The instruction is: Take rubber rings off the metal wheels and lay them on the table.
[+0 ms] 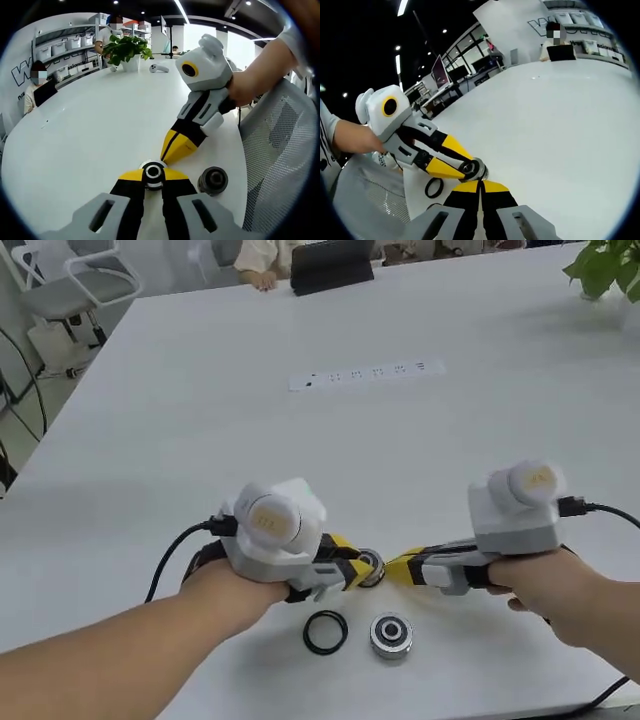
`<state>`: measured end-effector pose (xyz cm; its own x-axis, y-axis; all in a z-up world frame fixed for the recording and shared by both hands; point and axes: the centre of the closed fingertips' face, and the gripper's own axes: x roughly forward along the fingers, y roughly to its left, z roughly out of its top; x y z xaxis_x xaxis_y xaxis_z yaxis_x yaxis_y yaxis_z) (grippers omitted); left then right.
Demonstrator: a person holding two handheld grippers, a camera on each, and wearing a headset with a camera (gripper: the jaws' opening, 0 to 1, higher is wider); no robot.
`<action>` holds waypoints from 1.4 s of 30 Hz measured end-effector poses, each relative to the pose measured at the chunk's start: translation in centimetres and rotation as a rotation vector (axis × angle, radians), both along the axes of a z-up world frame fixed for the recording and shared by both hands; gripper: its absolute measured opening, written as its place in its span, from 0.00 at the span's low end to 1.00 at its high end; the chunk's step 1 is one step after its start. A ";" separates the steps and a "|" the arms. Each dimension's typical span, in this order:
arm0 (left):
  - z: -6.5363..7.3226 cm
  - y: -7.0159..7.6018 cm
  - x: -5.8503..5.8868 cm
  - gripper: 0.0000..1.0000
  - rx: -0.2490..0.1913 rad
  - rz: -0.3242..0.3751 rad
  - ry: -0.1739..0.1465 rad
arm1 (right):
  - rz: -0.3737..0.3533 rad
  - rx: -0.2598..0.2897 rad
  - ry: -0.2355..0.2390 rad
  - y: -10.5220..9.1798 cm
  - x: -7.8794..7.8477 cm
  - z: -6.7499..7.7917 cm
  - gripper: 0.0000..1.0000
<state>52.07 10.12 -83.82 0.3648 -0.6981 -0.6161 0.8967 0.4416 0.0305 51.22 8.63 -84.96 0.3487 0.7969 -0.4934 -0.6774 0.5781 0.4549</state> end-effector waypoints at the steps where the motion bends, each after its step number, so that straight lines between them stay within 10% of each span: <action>1: 0.0 0.0 0.0 0.07 0.001 -0.001 0.002 | -0.003 0.003 0.002 0.0 0.0 0.0 0.00; 5: 0.0 -0.1 -0.1 0.07 0.003 -0.002 0.005 | -0.058 0.074 0.028 -0.2 0.5 1.0 0.00; 42: 0.0 -0.4 -0.3 0.07 0.009 -0.003 -0.008 | 0.018 0.081 0.004 0.9 -0.3 1.7 0.00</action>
<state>51.78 9.69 -83.81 0.3672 -0.6941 -0.6192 0.8979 0.4382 0.0413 50.90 9.58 -83.29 0.3317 0.8403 -0.4288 -0.6856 0.5269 0.5023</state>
